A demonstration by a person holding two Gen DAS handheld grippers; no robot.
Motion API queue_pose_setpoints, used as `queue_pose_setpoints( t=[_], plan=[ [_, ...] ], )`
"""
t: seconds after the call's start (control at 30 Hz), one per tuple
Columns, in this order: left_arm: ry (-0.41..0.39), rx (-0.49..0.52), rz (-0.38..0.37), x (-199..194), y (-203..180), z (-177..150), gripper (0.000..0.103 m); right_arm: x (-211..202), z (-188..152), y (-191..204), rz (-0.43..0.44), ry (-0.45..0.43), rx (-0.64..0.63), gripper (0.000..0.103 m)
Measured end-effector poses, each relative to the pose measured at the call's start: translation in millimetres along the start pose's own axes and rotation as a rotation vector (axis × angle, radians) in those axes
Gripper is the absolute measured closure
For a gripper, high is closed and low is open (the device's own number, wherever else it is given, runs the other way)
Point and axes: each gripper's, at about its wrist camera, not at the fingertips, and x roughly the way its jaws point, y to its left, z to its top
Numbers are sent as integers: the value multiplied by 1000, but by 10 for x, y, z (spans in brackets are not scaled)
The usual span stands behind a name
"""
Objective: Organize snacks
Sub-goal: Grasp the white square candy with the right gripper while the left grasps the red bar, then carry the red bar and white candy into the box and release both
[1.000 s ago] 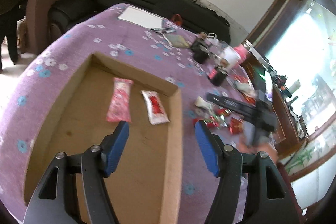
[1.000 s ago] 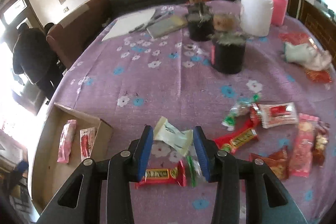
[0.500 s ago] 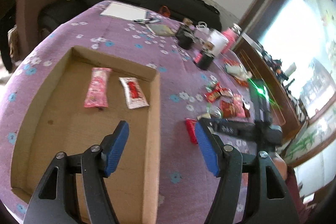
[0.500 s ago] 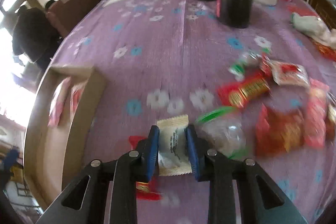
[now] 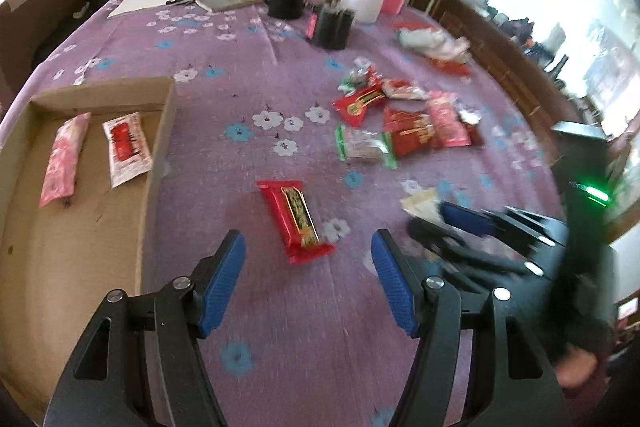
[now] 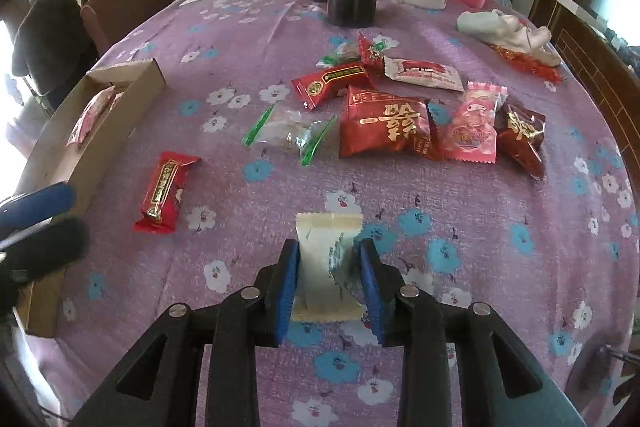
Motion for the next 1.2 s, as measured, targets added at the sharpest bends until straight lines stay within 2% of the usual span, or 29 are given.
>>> queue_pose_setpoints(
  t=[0.23,0.27,0.3,0.37,0.4,0.6,0.83,0.9,1.0,1.07,1.2],
  plan=[
    [34,11,117,424,2,92,39,-19,-60,-49,43,-35,6,66],
    [15,36,145,428,-29,86,50,-15,-60,-49,46,-38,9,66],
    [11,54,171,439,-57,83,65,-7,-56,-44,48,-42,12,66],
    [3,73,166,417,-80,73,87,-7,-60,-43,47,-52,11,68],
    [8,69,158,411,-74,76,87,-8,-60,-50,46,-55,15,77],
    [-5,2,25,140,23,23,87,-84,-62,-129,99,-64,57,84],
    [-113,-65,-65,-508,279,35,87,-416,-17,66,142,-126,37,84],
    [-138,-88,-61,-695,455,54,87,-487,23,152,169,-132,26,84],
    [-162,-132,-5,-878,805,95,87,-593,120,360,209,-142,-3,84],
    [-165,-180,42,-935,1105,148,87,-636,223,531,246,-142,-24,84],
    [-146,-259,87,-880,1619,252,87,-641,430,892,320,-129,-56,84]
  ],
)
